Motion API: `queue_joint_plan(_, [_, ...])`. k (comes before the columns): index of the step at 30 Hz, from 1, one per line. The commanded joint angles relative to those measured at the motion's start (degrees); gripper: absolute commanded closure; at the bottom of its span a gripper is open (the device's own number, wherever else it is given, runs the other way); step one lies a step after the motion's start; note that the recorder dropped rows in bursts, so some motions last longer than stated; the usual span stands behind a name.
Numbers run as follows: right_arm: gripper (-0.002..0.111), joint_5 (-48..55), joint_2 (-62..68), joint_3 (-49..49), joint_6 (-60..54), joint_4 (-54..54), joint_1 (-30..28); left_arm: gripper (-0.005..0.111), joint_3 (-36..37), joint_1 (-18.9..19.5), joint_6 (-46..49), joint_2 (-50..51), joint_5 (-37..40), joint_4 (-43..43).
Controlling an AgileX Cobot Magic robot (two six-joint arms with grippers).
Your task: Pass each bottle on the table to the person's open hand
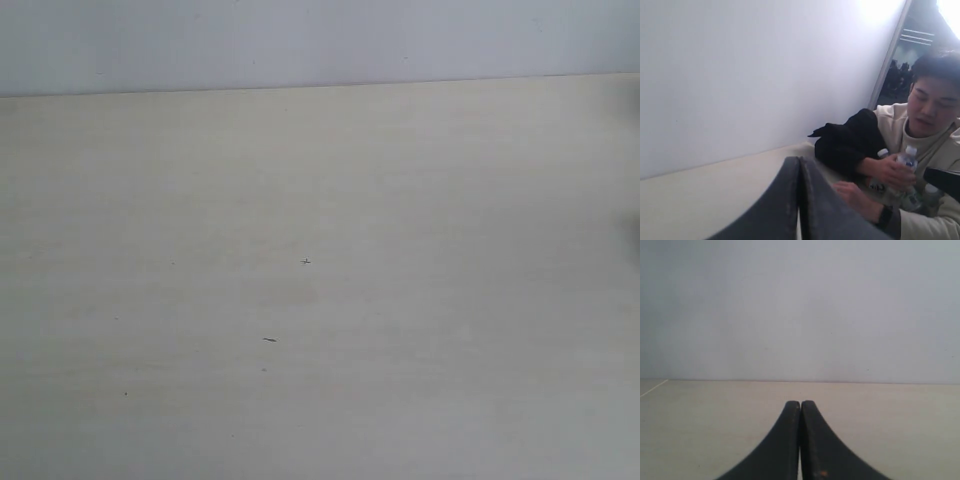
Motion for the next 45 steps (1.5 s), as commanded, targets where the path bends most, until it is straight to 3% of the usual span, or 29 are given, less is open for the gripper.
queue_joint_plan(1, [0.108, -0.66, -0.32, 0.42, 0.01, 0.26, -0.17, 0.107, 0.38, 0.05, 0.20, -2.23, -0.19, 0.40])
queue_joint_plan(13, [0.108, -0.66, -0.32, 0.42, 0.01, 0.26, -0.17, 0.107, 0.38, 0.05, 0.20, -2.50, -0.32, 3.54])
queue_joint_plan(20, [0.108, -0.66, -0.32, 0.42, 0.01, 0.26, -0.17, 0.107, 0.92, 1.24, -1.75, -3.60, -2.52, 1.10])
queue_joint_plan(23, [0.108, -0.66, -0.32, 0.42, 0.01, 0.26, -0.17, 0.107, 3.21, 5.23, -1.75, -5.67, -6.61, -3.07])
queue_joint_plan(27, [0.108, -0.66, -0.32, 0.42, 0.01, 0.26, -0.17, 0.107, 10.38, 14.28, -1.56, -10.94, -13.82, -3.90])
queue_joint_plan(36, [0.108, -0.66, -0.32, 0.42, 0.01, 0.26, -0.17, 0.107, 26.16, 31.91, -1.94, -23.44, -14.48, -4.42])
queue_joint_plan(45, [0.108, -0.66, -0.32, 0.42, 0.01, 0.26, -0.17, 0.107, 34.67, 41.71, -1.94, -30.11, -16.30, -4.52])
